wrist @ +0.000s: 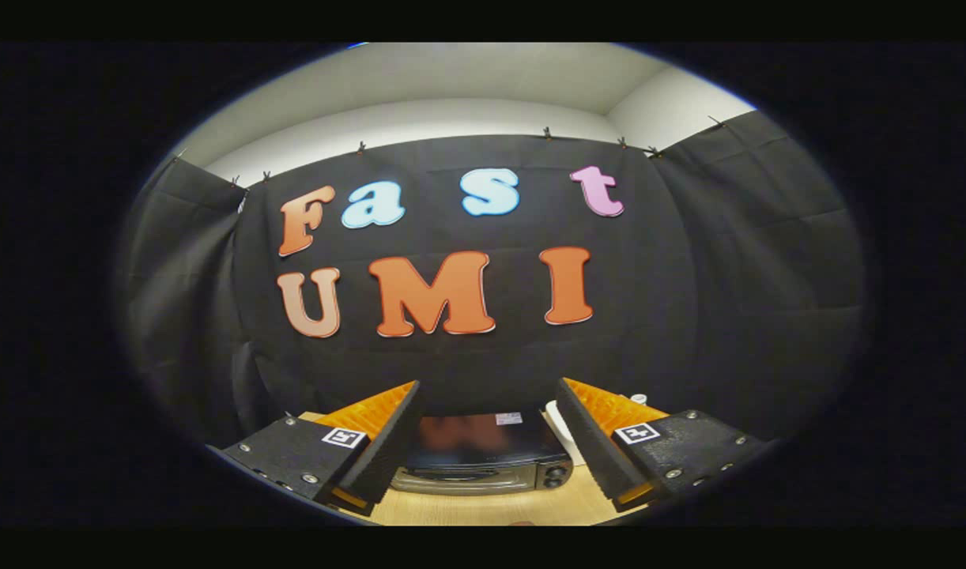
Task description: Open the toaster oven, put the food inside, and close the toaster oven door.
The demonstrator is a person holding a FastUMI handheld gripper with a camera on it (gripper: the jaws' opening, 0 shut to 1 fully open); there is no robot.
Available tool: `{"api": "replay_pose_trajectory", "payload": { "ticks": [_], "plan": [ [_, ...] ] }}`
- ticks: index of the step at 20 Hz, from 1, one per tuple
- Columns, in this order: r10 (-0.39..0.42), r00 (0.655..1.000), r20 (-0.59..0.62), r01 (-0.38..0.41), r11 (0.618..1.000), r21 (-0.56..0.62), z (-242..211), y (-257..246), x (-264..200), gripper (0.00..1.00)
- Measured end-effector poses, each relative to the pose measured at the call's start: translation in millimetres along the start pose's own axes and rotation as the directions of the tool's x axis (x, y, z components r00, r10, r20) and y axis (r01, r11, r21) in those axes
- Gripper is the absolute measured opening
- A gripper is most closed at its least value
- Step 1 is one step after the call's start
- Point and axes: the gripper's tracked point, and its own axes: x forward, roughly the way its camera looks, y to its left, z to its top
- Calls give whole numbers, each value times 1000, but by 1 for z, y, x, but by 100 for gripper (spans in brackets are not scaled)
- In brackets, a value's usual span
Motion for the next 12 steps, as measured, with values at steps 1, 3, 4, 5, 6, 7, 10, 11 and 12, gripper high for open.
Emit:
{"api": "replay_pose_trajectory", "payload": {
  "ticks": [1, 3, 4, 5, 6, 7, 10, 11, 12],
  "plan": [
    [11, 1000, -24, -11, 1000, -2, -16, 8, 8, 99],
    [48, 998, -50, -48, 999, -9, -44, 26, 22, 99],
    [69, 996, -62, -70, 997, -12, -58, 35, 29, 99],
    [78, 994, -77, -80, 997, -21, -73, 42, 36, 99],
    [79, 992, -96, -83, 996, -39, -88, 45, 43, 98],
    [77, 990, -118, -84, 995, -59, -104, 48, 49, 99],
    [86, 979, -187, -103, 991, -81, -150, 58, 63, 99],
    [89, 974, -209, -109, 991, -82, -164, 61, 67, 99],
    [86, 970, -229, -108, 990, -87, -175, 62, 71, 99]
  ]
}}
